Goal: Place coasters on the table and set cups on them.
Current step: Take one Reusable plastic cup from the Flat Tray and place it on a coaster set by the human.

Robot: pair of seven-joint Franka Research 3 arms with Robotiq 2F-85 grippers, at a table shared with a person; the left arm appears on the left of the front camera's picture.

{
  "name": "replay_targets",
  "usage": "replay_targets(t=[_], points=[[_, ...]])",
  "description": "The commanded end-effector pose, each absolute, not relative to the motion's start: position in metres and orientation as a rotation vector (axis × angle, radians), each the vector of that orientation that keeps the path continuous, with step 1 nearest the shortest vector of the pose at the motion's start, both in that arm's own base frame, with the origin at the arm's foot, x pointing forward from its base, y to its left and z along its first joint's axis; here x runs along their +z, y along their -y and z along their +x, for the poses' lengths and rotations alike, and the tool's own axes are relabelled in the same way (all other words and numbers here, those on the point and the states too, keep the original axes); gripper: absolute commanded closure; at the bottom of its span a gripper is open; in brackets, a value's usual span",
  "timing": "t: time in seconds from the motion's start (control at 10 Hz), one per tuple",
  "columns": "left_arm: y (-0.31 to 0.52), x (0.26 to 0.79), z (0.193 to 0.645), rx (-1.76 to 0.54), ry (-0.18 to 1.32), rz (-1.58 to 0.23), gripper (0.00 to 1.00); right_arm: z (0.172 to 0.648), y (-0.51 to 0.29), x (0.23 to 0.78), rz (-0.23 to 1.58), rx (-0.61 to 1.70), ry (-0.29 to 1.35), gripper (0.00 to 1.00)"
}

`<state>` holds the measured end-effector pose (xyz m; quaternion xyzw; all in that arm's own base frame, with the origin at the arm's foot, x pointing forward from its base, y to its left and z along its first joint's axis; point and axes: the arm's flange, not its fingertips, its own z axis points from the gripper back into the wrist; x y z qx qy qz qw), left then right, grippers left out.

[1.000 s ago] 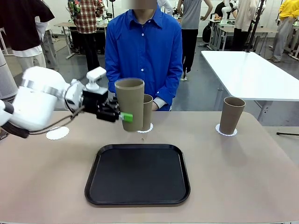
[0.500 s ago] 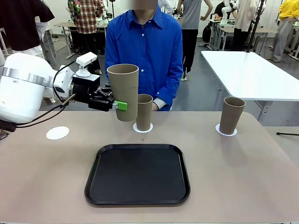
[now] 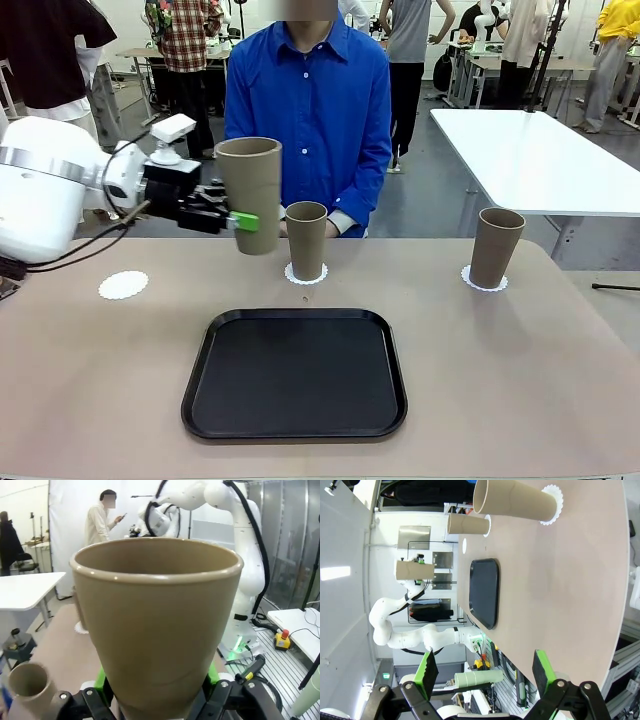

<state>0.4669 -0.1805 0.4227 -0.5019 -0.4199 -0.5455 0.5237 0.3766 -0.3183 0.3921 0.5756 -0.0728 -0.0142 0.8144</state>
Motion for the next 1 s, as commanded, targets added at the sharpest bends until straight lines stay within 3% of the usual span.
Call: replay_targets(t=[0.0,0.3,0.6,0.9], points=[[0.111,0.422,0.516,-1.214,1.077,-1.17,0.16,0.376,0.318,0.393,1.225,-0.037,0.152,0.0],[-0.002,0.425,0.556,-1.065,1.218,-1.0,0.16,0.376,0.318,0.393,1.225,-0.037,0.152,0.0],[-0.076,0.425,0.55,-0.994,1.274,-0.861,0.16,0.376,0.318,0.393,1.225,-0.037,0.152,0.0],[-0.118,0.408,0.544,-0.942,1.27,-0.838,0.16,0.376,0.318,0.393,1.225,-0.037,0.152,0.0]])
